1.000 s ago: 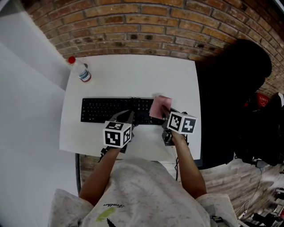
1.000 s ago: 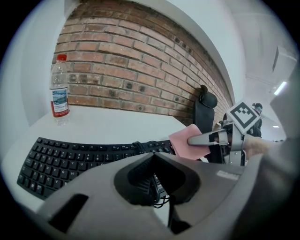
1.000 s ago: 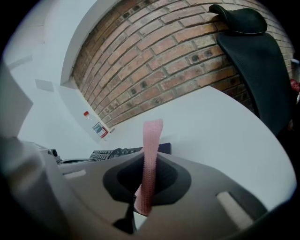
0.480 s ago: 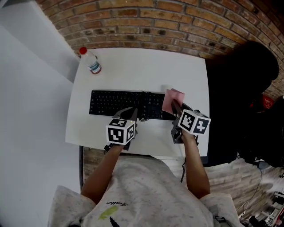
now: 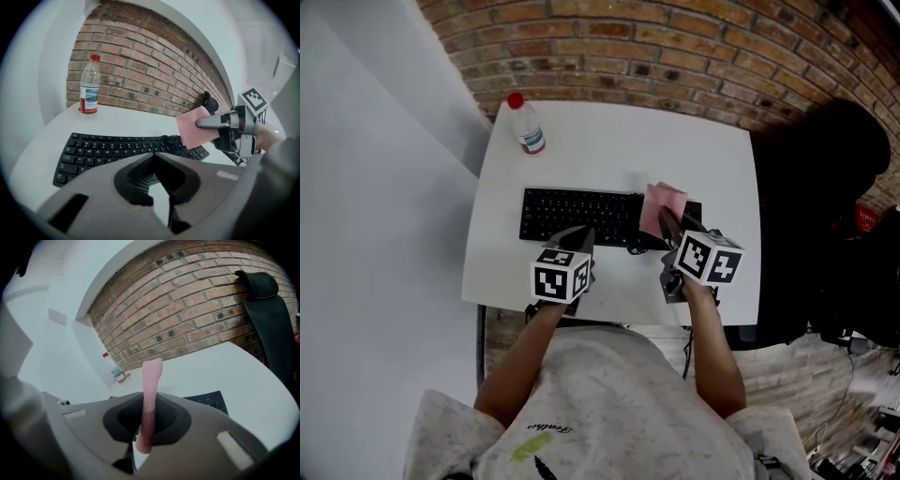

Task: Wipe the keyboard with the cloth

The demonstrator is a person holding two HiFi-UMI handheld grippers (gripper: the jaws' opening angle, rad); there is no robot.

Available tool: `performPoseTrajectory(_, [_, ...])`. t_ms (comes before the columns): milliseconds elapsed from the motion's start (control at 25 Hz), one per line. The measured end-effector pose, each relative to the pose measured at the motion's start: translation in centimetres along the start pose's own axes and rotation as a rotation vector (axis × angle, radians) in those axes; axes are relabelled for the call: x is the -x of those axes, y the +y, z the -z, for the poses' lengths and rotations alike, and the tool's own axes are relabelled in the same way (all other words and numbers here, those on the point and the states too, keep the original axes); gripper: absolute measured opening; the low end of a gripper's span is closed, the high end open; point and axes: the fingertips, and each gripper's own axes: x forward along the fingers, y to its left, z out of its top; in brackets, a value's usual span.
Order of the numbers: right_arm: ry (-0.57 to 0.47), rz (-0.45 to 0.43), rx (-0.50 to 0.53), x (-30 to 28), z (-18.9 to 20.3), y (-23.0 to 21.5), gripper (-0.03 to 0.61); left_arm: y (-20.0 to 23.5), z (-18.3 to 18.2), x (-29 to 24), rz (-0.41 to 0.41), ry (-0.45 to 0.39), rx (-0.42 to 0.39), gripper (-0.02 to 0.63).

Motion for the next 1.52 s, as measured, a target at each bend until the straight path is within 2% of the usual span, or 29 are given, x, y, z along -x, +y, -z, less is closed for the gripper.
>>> performPoseTrajectory(640, [0.054,-0.063,-0.017,-6.9,5.3,12.6,0.025,10.2,1.9,6.5,-0.019,0.013,0.033,-0.005])
performPoseTrajectory(1120, [0.112,-0.19,-0.062,-12.2,9.6,21.5,0.025,15.5,2.7,9.6,-0.036,0.02,0.047,-0.003])
performPoseTrajectory(1360, [0.13,-0.233,-0.095,-14.4,11.5,24.2,0.025,17.5,2.7,10.8,-0.052,0.022,0.044,-0.003])
performPoseTrajectory(1520, [0.151,-0.209,-0.077,-15.2,12.6,24.1,0.025,18.1,2.7,11.2,-0.051,0.031,0.038,-0.003])
